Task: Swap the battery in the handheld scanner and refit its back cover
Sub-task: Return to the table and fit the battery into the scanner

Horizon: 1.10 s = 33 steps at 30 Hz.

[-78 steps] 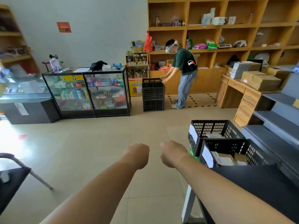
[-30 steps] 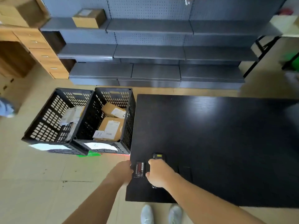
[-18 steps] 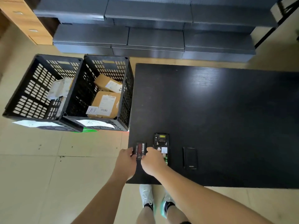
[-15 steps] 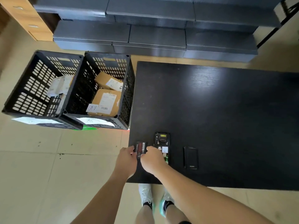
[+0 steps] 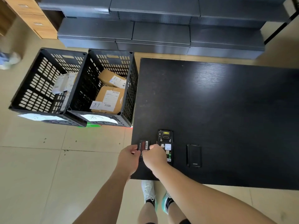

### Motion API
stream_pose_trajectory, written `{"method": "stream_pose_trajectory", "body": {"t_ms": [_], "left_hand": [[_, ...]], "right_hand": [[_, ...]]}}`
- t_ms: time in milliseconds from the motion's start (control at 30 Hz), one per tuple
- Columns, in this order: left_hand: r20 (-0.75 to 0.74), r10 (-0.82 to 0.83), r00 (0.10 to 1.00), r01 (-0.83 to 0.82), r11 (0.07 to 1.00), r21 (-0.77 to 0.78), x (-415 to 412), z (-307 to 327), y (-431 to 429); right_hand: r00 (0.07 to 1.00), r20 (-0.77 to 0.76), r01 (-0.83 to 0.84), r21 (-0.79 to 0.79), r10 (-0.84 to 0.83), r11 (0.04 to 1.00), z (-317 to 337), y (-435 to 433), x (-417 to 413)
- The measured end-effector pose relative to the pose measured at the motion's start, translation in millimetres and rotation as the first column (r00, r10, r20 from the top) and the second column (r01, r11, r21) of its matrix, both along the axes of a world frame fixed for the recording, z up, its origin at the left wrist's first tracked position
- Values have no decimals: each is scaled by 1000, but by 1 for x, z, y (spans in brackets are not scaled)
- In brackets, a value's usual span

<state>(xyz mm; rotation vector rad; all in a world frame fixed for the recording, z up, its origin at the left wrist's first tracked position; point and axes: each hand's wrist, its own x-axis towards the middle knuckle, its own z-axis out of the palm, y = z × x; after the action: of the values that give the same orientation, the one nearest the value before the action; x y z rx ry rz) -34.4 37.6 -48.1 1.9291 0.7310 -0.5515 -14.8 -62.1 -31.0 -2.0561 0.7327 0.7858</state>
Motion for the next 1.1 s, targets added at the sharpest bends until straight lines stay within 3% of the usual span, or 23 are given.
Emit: {"method": "stream_pose_trajectory", "body": {"t_ms": [100, 400, 967, 1100], "left_hand": [[23, 37, 999, -36, 999, -20, -2, 8, -5], [19, -58, 998, 58, 998, -26, -12, 30, -55], [1, -20, 1000, 20, 1000, 12, -22, 11, -81], [23, 17, 1000, -18, 999, 30, -19, 7, -81]], "right_hand": [[999, 27, 21, 6, -22, 1000, 7, -7, -2], [995, 97, 35, 15, -36, 999, 28, -73, -28], [992, 113, 56, 11, -57, 998, -14, -101, -38], [985, 103, 134, 51, -139, 990, -20, -100, -35]]}}
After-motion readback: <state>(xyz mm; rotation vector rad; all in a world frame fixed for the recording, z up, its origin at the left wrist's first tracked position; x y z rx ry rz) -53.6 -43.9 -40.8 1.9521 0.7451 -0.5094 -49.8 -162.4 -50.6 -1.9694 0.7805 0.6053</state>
